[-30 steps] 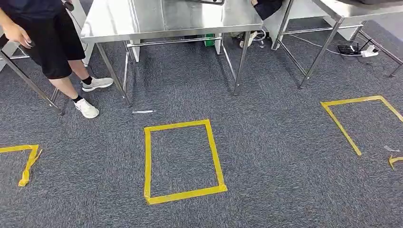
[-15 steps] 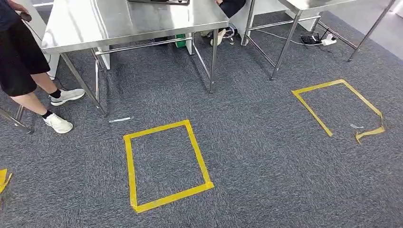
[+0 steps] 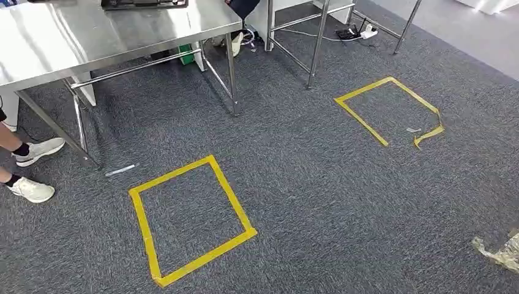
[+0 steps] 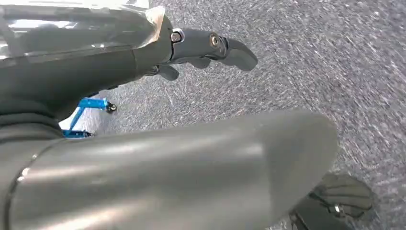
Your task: Take the parts from the cabinet and place them on the table.
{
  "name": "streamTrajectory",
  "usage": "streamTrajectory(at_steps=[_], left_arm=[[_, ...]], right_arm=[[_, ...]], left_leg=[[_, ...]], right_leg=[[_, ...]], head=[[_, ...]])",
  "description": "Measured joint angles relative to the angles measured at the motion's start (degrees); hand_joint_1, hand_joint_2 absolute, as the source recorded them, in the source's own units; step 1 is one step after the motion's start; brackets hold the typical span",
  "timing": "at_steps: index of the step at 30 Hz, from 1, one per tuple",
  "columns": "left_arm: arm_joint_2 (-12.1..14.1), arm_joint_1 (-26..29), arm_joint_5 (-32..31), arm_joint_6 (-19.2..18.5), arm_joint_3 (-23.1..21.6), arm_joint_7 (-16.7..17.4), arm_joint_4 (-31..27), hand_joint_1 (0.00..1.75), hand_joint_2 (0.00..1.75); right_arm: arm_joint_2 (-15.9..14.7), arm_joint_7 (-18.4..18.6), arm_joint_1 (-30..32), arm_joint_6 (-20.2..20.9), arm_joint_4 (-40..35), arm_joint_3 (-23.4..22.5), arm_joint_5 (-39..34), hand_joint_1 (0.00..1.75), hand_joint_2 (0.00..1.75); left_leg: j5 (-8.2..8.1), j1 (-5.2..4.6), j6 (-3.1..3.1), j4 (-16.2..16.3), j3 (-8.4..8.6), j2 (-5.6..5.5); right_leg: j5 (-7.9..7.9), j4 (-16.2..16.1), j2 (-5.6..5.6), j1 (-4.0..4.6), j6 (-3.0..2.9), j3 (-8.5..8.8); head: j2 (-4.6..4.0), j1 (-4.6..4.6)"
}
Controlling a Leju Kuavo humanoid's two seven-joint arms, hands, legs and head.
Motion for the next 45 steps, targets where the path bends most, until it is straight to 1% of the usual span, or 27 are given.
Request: streamTrajectory(at_steps=[1,3,6,8,10,11,12,15,16,18,20,22,24,25,26,27,31,32,33,34,36,37,39,41,42,43,45], left_arm=[[-0.02,-0.05,0.00,0.00,0.00,0.00,0.00,0.00,0.00],[-0.04,-0.03,0.00,0.02,0.00,0.00,0.00,0.00,0.00],[0.02,0.40,-0.02,0.02,0.00,0.00,0.00,0.00,0.00],[0.11,0.41,-0.04,0.04,0.00,0.28,0.00,0.00,0.00],[0.24,0.38,0.00,0.18,0.00,0.88,0.00,0.00,0.00],[0.35,0.38,0.13,0.33,0.00,1.11,0.00,0.00,0.00],[0.50,0.37,0.37,0.57,0.02,1.27,0.00,0.00,0.00],[0.68,0.20,1.25,1.22,0.13,1.42,0.00,0.00,0.00],[0.66,0.20,1.29,1.25,0.20,1.42,0.00,0.00,0.00],[0.70,0.16,1.66,1.29,0.24,1.16,0.00,0.00,0.00],[0.74,0.38,2.12,1.44,0.35,1.09,0.00,0.00,0.00],[0.76,0.42,2.67,2.18,0.63,1.20,0.00,0.00,0.00],[0.68,0.36,3.06,2.58,0.81,1.46,0.00,0.00,0.00],[0.55,0.35,3.19,2.80,1.03,1.62,0.00,0.00,0.00],[0.42,0.35,3.32,3.06,1.22,1.73,0.00,0.00,0.00],[0.46,0.34,3.45,3.13,1.36,1.75,-0.02,0.00,0.00],[0.26,0.14,3.58,3.26,1.68,1.77,0.00,0.00,0.00],[0.22,0.08,3.52,3.26,1.70,1.77,0.00,0.00,0.00],[0.22,0.07,3.39,3.28,1.70,1.77,0.00,0.00,0.00],[0.22,0.12,3.30,3.28,1.73,1.77,0.00,0.00,0.00],[0.24,0.34,3.11,3.32,1.81,1.94,0.00,0.00,0.00],[0.24,0.41,3.06,3.39,1.86,2.10,0.00,0.00,0.00],[0.26,0.44,2.97,3.43,1.90,2.25,0.00,0.00,0.00],[0.26,0.38,2.86,3.41,1.90,2.25,0.00,0.00,0.00],[0.37,0.38,2.78,3.39,1.90,2.25,0.00,0.00,0.00],[0.39,0.37,2.64,3.32,1.88,2.23,0.00,0.00,0.00],[0.46,0.21,2.51,3.30,1.90,2.14,0.00,0.00,0.00]], right_arm=[[-0.02,0.00,-0.02,0.00,0.00,0.00,0.00,0.00,0.00],[-0.02,0.00,-0.01,0.00,0.00,0.00,0.02,0.00,0.00],[0.22,0.02,-0.16,0.00,0.00,0.00,0.09,0.00,0.00],[0.22,0.02,0.14,0.00,0.00,0.00,0.20,0.00,0.00],[0.35,0.02,0.09,0.20,0.00,0.09,0.85,0.00,0.00],[0.48,0.02,0.02,0.52,0.00,0.28,1.31,0.00,0.00],[0.59,0.15,-0.27,0.72,0.00,0.42,1.79,0.00,0.00],[0.72,0.88,-0.46,1.55,0.00,1.07,2.91,0.00,0.00],[0.68,1.07,-0.50,1.64,0.00,1.38,3.13,0.00,0.00],[0.83,1.27,-0.94,1.68,0.00,1.73,3.52,0.00,0.00],[1.05,1.29,-1.74,1.73,0.00,1.97,3.94,0.00,0.00],[1.11,1.53,-1.90,2.01,0.00,2.36,4.28,0.00,0.00],[1.05,1.90,-1.83,2.21,0.02,2.75,4.54,0.00,0.00],[0.96,2.16,-1.98,2.36,0.02,3.02,4.88,0.00,0.00],[0.92,2.34,-2.27,2.51,0.02,3.13,4.98,0.00,0.00],[1.18,2.51,-2.62,2.65,0.02,3.19,5.09,0.00,0.00],[1.03,2.80,-2.80,2.73,0.04,3.23,5.03,0.00,0.00],[1.01,2.86,-2.68,2.73,0.04,3.24,4.90,0.00,0.00],[1.01,2.91,-2.69,2.73,0.04,3.24,4.85,0.00,0.00],[1.03,2.95,-2.72,2.73,0.04,3.24,4.81,0.00,0.00],[1.27,2.91,-2.77,2.71,0.04,3.23,4.79,0.00,0.00],[1.27,2.89,-2.68,2.73,0.04,3.23,4.76,0.00,0.00],[1.25,2.84,-2.53,2.69,0.07,3.23,4.59,0.00,0.00],[1.31,2.78,-2.56,2.67,0.07,3.23,4.41,0.00,0.00],[1.40,2.67,-2.58,2.62,0.07,3.23,4.26,0.00,0.00],[1.40,2.62,-2.73,2.56,0.07,3.24,4.22,0.00,0.00],[1.36,2.47,-2.53,2.51,0.07,3.23,4.07,0.00,0.00]], left_leg=[[-0.29,0.23,-0.49,0.10,0.02,0.12],[-3.94,0.69,-0.97,4.73,-1.75,-5.56],[-9.40,0.69,-1.09,17.30,-7.70,-7.45],[-6.79,0.72,-1.00,15.74,-7.40,-7.52],[-1.50,0.94,-0.83,6.88,-3.43,-8.26],[0.10,1.20,-0.62,2.64,-1.57,-10.40],[-0.74,1.30,-0.54,1.17,-1.05,-12.14],[-0.47,0.36,0.34,1.37,-1.26,-10.56],[0.01,0.70,1.03,0.64,-1.04,-9.81],[0.39,0.75,1.88,0.15,-0.93,-8.43],[0.37,0.56,1.91,0.17,-1.06,-6.62],[0.34,0.55,1.91,0.19,-1.16,-5.09],[0.28,0.70,1.82,0.22,-1.09,-4.03],[0.13,0.82,1.54,0.29,-0.92,-3.22],[-0.05,0.75,1.18,0.41,-0.71,-2.60],[-0.34,0.25,0.71,0.50,-0.70,-2.15],[-0.48,0.35,-0.61,0.07,0.19,-0.16],[-1.12,0.85,-1.14,0.67,0.04,-1.54],[-2.89,0.85,-1.21,2.71,-0.80,-4.39],[-5.31,0.88,-1.19,6.53,-2.42,-5.96],[-9.14,0.81,-1.17,15.65,-6.88,-7.26],[-9.36,0.81,-1.13,17.99,-8.25,-7.39],[-5.70,0.83,-0.81,14.41,-7.06,-7.56],[-0.58,0.99,-0.48,4.97,-2.70,-9.33],[-0.45,1.14,-0.13,2.07,-1.37,-12.61],[-0.66,1.15,-0.17,1.28,-1.18,-12.53],[-0.59,0.48,0.34,1.37,-1.26,-11.32]], right_leg=[[0.33,-0.25,0.77,-0.57,-0.63,0.56],[0.71,-0.29,2.03,-0.93,-1.64,0.41],[0.79,-0.23,4.36,-0.48,-2.13,0.14],[0.84,-0.10,5.93,-0.40,-2.22,0.21],[0.83,0.13,7.58,-0.43,-2.19,0.24],[0.77,0.28,8.26,-0.44,-2.08,0.08],[0.68,0.70,8.77,0.31,-1.66,-0.30],[1.31,0.17,10.38,-0.60,-0.36,-1.04],[1.33,0.16,10.65,-0.17,0.15,-1.60],[-0.80,3.86,5.47,-0.14,-0.19,-3.28],[-4.67,12.78,4.21,-0.25,-0.52,-7.65],[-5.99,18.27,3.91,-0.42,0.02,-10.09],[-4.05,14.38,3.57,-0.71,1.05,-7.88],[-1.48,7.19,2.38,-0.95,1.95,-3.98],[0.18,1.45,-0.07,-1.05,2.39,-0.67],[0.19,0.50,-1.65,-0.74,1.86,-0.36],[0.60,0.49,1.08,-0.34,-0.21,-1.03],[0.86,0.28,1.90,-1.47,-0.75,-0.45],[0.99,0.30,2.40,-1.23,-1.12,-0.51],[1.07,0.31,2.83,-1.12,-1.70,-0.59],[1.11,0.35,4.30,-0.69,-1.91,-0.73],[1.11,0.37,5.02,-0.55,-1.92,-0.75],[1.11,0.41,6.66,-0.47,-1.91,-0.58],[1.12,0.46,8.22,-0.48,-1.86,-0.34],[1.11,0.57,8.75,-0.44,-1.76,-0.45],[1.07,0.80,9.35,0.15,-1.46,-0.78],[1.49,0.40,10.48,-0.50,-0.53,-1.31]], head=[[0.00,-0.02],[0.00,-0.24],[0.00,-0.17],[0.00,-0.20],[0.00,-0.24],[0.00,-0.22],[0.00,-0.20],[0.00,-0.17],[0.00,-0.20],[0.00,0.22],[0.00,0.41],[0.00,0.46],[0.00,0.52],[0.00,0.48],[0.00,0.55],[0.00,0.57],[0.00,0.29],[0.00,0.15],[0.00,-0.22],[0.00,-0.37],[0.00,-0.35],[0.00,-0.33],[0.00,-0.33],[0.00,-0.37],[0.00,-0.31],[0.00,-0.20],[0.00,-0.28]])
